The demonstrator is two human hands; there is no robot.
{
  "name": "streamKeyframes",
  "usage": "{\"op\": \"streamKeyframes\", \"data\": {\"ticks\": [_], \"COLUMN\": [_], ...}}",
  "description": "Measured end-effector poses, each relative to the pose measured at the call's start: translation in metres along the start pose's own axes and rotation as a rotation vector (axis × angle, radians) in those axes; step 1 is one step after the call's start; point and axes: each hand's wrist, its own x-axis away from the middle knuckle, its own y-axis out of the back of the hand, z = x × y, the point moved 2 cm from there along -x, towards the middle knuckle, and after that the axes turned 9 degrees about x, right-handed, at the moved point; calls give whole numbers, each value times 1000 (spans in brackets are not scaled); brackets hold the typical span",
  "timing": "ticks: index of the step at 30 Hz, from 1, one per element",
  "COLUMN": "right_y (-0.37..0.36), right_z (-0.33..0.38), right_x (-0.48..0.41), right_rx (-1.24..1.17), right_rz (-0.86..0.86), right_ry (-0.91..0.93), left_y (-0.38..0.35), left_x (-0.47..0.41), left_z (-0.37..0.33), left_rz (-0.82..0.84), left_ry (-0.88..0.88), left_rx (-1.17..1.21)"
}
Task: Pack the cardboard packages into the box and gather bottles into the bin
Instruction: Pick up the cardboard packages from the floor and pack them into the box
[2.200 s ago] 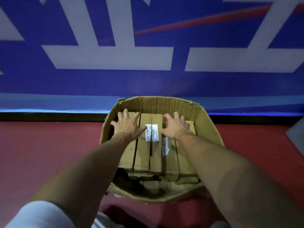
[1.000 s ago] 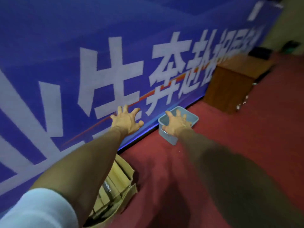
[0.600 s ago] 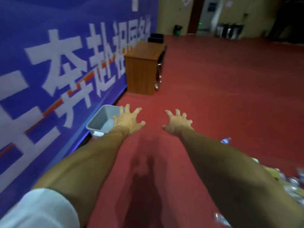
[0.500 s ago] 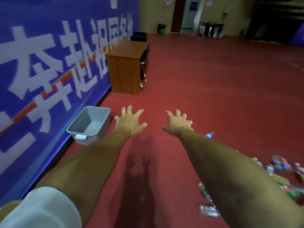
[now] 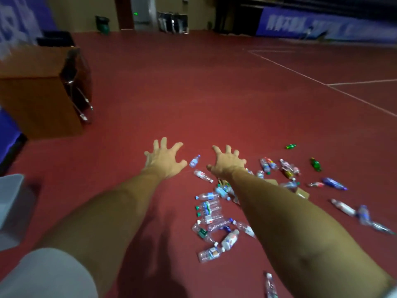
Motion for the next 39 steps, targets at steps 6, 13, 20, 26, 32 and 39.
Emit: {"op": "streamKeyframes", "data": {"ticks": [6, 13, 20, 26, 32, 39], "right_y": [-14, -23, -33, -34, -25, -11], "right_z": [-67, -149, -255, -368, -469, -561], "right_x": [-53, -89, -85, -78, -79, -90], "right_rx": [-11, -82, -141, -143, -107, -97], "right_rz": [34, 54, 59, 32, 17, 16], "right_ry": [-166, -384, -576, -577, -458, -403], "left_y": [-44, -75, -121, -169, -194, -204], "left_x": [-82, -170, -187, -180, -168, -176], "left_z": [-61, -148, -262, -370, -470, -552], "left_rz": [83, 165, 240, 242, 201, 162], "left_ry": [-149, -359, -558, -568, -458, -399], "left_rx": [16, 26, -45, -49, -17, -32]}}
